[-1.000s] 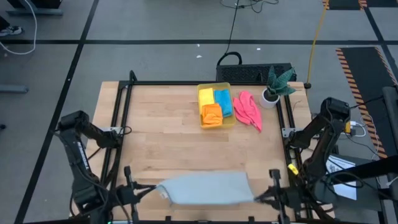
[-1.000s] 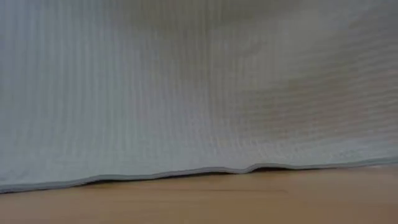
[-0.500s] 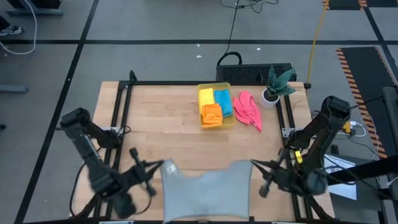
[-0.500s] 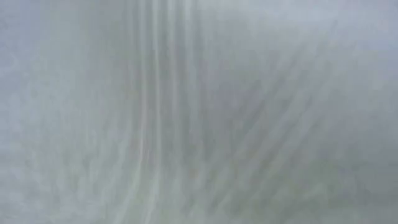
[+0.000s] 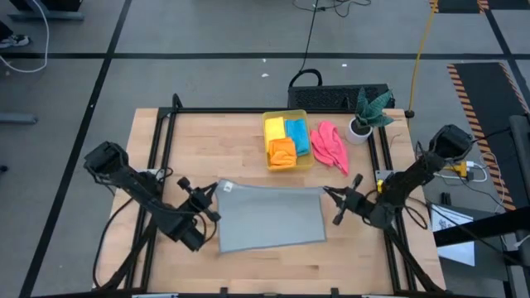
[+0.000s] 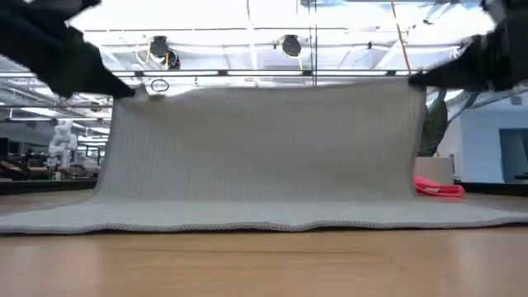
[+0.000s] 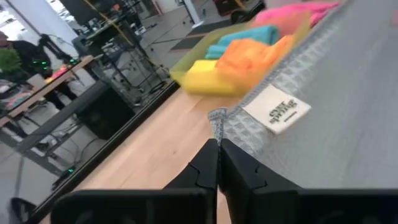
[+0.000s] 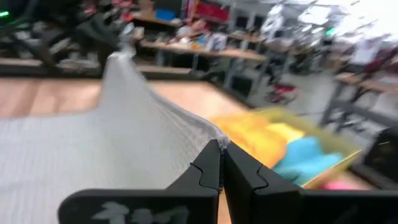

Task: Fold microfiber towels
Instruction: Fold the gray microfiber towel

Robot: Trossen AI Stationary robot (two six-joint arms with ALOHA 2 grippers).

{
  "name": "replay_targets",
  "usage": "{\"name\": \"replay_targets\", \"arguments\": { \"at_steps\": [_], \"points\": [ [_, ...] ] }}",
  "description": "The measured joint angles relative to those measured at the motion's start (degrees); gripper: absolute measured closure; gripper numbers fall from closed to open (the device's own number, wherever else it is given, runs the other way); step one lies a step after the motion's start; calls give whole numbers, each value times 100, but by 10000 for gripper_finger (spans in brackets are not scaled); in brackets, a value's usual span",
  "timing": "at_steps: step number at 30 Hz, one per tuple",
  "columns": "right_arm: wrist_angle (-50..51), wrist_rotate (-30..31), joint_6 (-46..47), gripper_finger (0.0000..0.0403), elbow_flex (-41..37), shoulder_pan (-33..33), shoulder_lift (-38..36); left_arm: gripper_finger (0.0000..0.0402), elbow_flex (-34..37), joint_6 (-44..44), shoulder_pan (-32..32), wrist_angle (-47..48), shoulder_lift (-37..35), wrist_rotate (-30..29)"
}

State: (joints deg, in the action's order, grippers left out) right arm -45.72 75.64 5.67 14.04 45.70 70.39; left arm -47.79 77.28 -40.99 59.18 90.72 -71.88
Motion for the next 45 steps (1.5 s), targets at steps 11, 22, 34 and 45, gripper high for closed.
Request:
{"name": "replay_targets", "arguments": {
  "at_steps": [11,22,34,45],
  "points": [
    [-121,-1440,363,403,-476,-637,4,377,371,-590,307,-409,0,-179],
    [75,-1755,222,403,-428,-2005,4,396,465,-907,851,-741,0,-79],
    [271,-1741,31,403,-428,-2832,4,396,1639,-3768,2427,-4392,0,101],
    [618,-2686,210,403,-429,-2849,4,383,1845,-6068,2797,-5722,0,1719]
  ]
}}
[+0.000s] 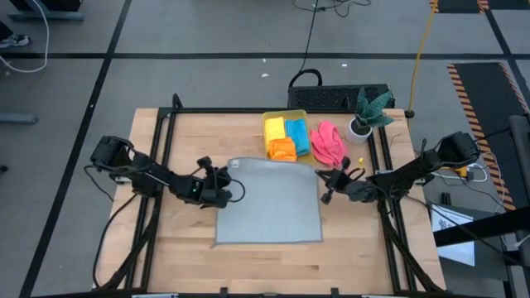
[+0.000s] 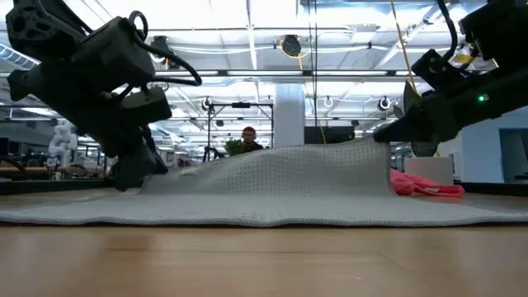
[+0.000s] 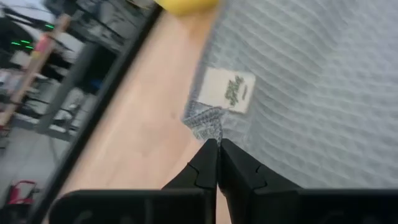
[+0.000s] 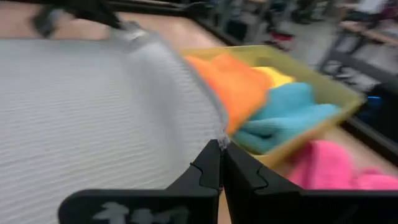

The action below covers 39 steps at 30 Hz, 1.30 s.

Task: Fold microfiber towels
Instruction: Fold the gray microfiber towel

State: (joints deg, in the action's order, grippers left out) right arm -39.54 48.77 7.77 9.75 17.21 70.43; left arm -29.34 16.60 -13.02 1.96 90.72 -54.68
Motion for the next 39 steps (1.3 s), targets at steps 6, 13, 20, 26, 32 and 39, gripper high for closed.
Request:
{"name": "replay_targets", "arguments": {
  "at_steps": [6,13,20,26,32,39],
  "points": [
    [191,-1021,-171,403,-1,0,0,382,-11,-51,-2,-15,0,646],
    [395,-1003,-735,403,-1,0,0,396,-15,-47,-137,51,-517,407],
    [293,-1322,-944,403,1,58,0,398,-22,-697,-872,90,-1449,274],
    [292,-1404,-619,403,1,694,13,399,-21,-945,-1760,305,-1667,300],
    [299,-1304,-546,403,101,1299,15,399,-17,-553,-2652,757,-1661,421],
    [338,-1291,-787,403,443,1727,15,399,-17,-128,-3464,751,-1661,185]
  ]
}}
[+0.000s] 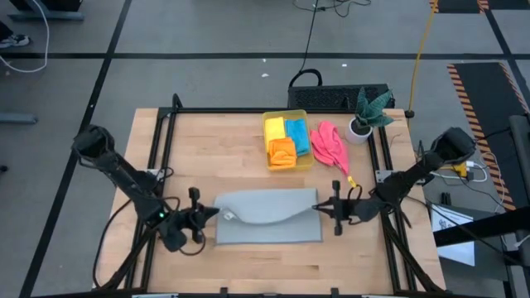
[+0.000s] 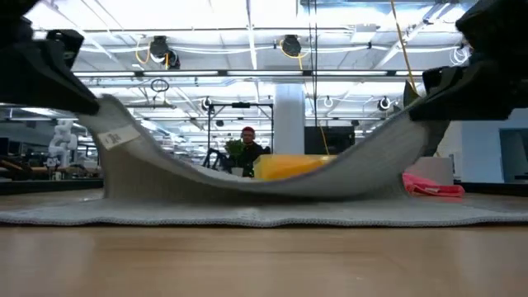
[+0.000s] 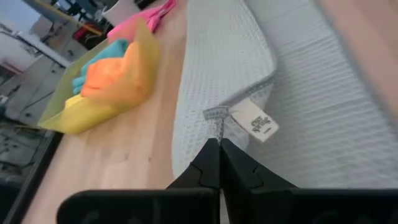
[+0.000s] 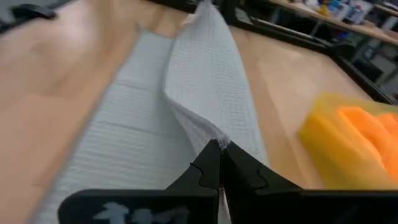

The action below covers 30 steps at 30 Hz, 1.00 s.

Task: Fold microfiber towels
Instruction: Fold the gray microfiber towel

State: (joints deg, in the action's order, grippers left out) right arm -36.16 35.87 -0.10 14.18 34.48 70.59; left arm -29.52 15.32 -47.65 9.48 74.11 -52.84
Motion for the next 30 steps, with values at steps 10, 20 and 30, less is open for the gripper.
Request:
{"name": "replay_targets", "arguments": {
  "at_steps": [10,20,30],
  "points": [
    [260,-16,188,403,315,867,0,397,0,426,-647,-123,0,-1],
    [1334,16,1527,403,323,1123,2,391,0,880,-772,-371,243,829],
    [1327,23,1566,403,323,1064,60,384,0,903,-754,-843,857,950]
  ]
}}
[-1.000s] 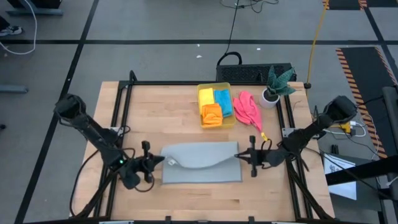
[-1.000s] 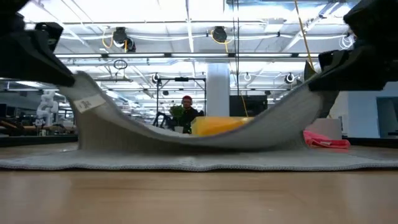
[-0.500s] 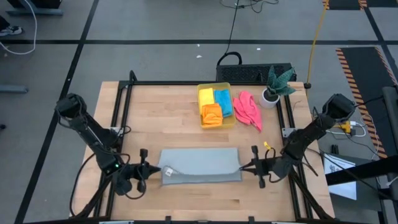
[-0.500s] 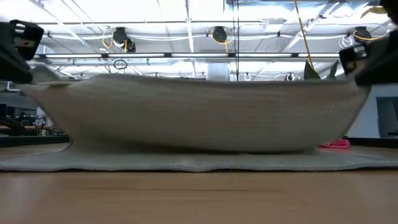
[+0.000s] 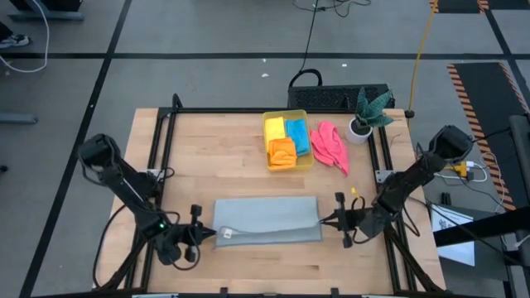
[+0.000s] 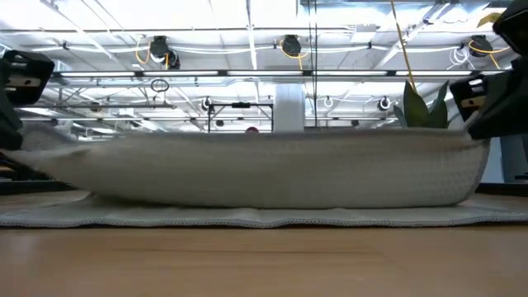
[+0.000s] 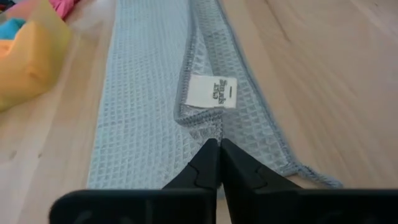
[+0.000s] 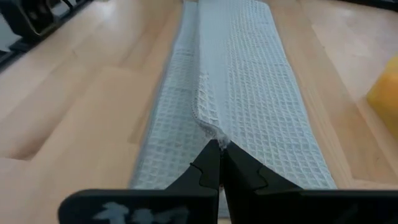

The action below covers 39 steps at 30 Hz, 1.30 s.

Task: Fold microfiber towels
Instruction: Fold the gray microfiber towel

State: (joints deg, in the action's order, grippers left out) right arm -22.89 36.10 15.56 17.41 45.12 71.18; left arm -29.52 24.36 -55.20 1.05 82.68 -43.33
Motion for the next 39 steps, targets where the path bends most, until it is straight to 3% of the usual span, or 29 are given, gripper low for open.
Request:
{"name": "replay_targets", "arguments": {
  "at_steps": [4,10,15,21,27,32,36,39],
  "points": [
    [-2,-72,6,403,-1,-115,243,368,0,-4,0,-186,211,5],
    [-303,-781,28,403,-2,-161,720,371,0,-17,7,-425,505,233],
    [-354,-785,273,390,-4,-166,1032,377,1,171,117,-447,598,463],
    [-459,-817,680,341,-7,-155,941,354,0,239,192,-519,438,593],
    [-872,-1700,774,277,-7,-155,423,312,0,241,196,-523,-87,634],
    [-902,-1490,462,256,-4,-199,223,301,-4,290,444,-626,-179,825],
    [-871,-887,410,259,-7,-401,385,300,-4,257,916,-781,63,1332],
    [-869,-923,419,262,-7,-635,577,300,-4,87,1206,-1041,169,1644]
  ]
}}
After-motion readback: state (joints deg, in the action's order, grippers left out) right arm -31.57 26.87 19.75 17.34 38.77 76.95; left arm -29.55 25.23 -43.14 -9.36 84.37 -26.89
